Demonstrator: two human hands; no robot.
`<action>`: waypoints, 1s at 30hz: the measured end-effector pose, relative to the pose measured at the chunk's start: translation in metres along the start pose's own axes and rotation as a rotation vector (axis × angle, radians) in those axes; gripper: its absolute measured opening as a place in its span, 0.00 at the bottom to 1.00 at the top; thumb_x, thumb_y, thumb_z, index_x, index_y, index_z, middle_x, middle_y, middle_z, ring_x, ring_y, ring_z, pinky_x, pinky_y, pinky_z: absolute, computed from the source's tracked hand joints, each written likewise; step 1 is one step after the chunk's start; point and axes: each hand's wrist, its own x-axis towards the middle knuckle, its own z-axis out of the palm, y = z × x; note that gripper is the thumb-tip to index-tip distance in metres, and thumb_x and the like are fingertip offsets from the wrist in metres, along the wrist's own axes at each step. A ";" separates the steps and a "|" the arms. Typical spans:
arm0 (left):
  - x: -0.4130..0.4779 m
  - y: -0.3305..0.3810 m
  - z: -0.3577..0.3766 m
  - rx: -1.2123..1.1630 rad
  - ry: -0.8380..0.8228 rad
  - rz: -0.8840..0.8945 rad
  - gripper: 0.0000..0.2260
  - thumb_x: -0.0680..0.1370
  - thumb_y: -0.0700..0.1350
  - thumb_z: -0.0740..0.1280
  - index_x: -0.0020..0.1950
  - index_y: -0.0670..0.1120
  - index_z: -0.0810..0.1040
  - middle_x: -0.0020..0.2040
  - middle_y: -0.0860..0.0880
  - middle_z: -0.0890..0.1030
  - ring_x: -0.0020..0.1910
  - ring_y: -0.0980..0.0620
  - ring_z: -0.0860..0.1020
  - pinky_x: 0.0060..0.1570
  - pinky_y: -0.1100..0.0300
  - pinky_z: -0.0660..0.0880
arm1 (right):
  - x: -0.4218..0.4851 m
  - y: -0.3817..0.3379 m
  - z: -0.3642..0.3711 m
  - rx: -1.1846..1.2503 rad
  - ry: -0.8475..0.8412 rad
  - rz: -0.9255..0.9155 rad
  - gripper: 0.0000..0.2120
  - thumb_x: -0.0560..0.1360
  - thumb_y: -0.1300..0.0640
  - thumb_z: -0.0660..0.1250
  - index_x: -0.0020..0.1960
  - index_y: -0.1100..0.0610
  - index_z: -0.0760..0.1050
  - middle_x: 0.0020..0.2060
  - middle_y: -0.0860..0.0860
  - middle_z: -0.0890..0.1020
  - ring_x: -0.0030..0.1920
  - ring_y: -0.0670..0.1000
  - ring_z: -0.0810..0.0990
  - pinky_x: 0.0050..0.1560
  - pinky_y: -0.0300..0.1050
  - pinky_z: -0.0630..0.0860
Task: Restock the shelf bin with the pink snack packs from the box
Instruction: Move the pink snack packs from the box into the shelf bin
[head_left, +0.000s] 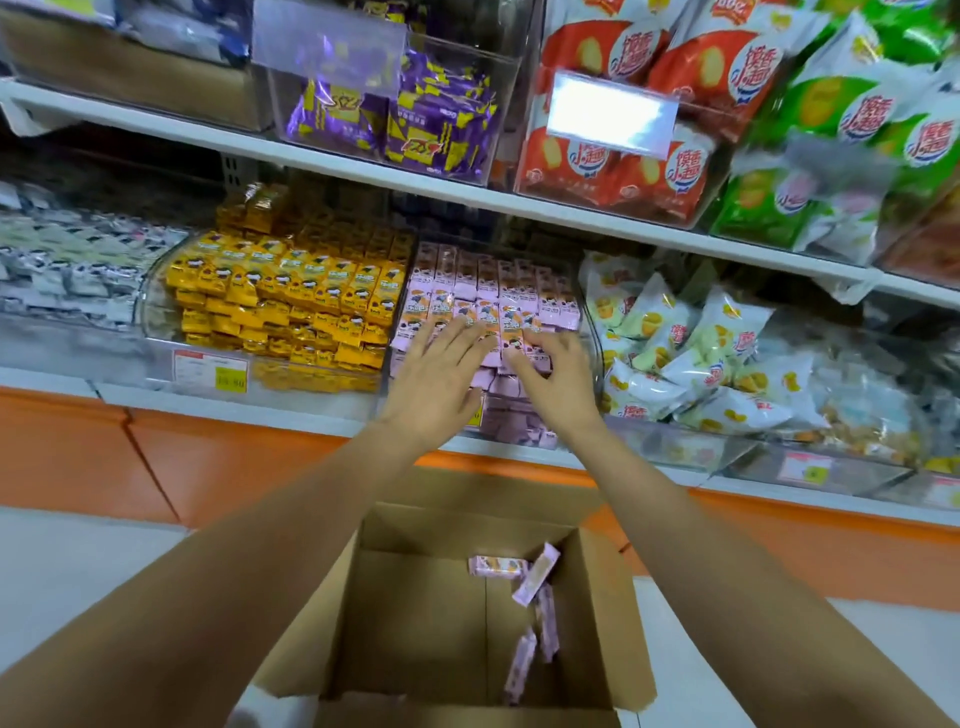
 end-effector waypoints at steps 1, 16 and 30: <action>-0.001 0.002 0.000 -0.002 0.014 -0.004 0.27 0.76 0.46 0.64 0.75 0.44 0.65 0.76 0.46 0.65 0.77 0.44 0.58 0.76 0.43 0.47 | -0.002 0.001 -0.004 -0.032 -0.043 -0.009 0.23 0.76 0.43 0.65 0.67 0.52 0.74 0.64 0.54 0.70 0.67 0.55 0.66 0.70 0.52 0.63; -0.182 0.006 0.111 0.033 -0.290 -0.327 0.23 0.69 0.45 0.72 0.62 0.42 0.75 0.70 0.39 0.69 0.72 0.37 0.62 0.68 0.41 0.58 | -0.178 0.135 0.080 -0.074 -0.322 0.240 0.17 0.74 0.55 0.65 0.62 0.58 0.74 0.57 0.55 0.74 0.55 0.53 0.74 0.56 0.42 0.68; -0.244 -0.012 0.189 -0.073 -0.390 -0.422 0.28 0.74 0.43 0.63 0.74 0.37 0.64 0.77 0.37 0.58 0.76 0.38 0.55 0.73 0.47 0.54 | -0.243 0.255 0.197 -0.491 -0.460 0.863 0.44 0.72 0.43 0.69 0.78 0.55 0.47 0.76 0.61 0.50 0.74 0.63 0.54 0.70 0.58 0.57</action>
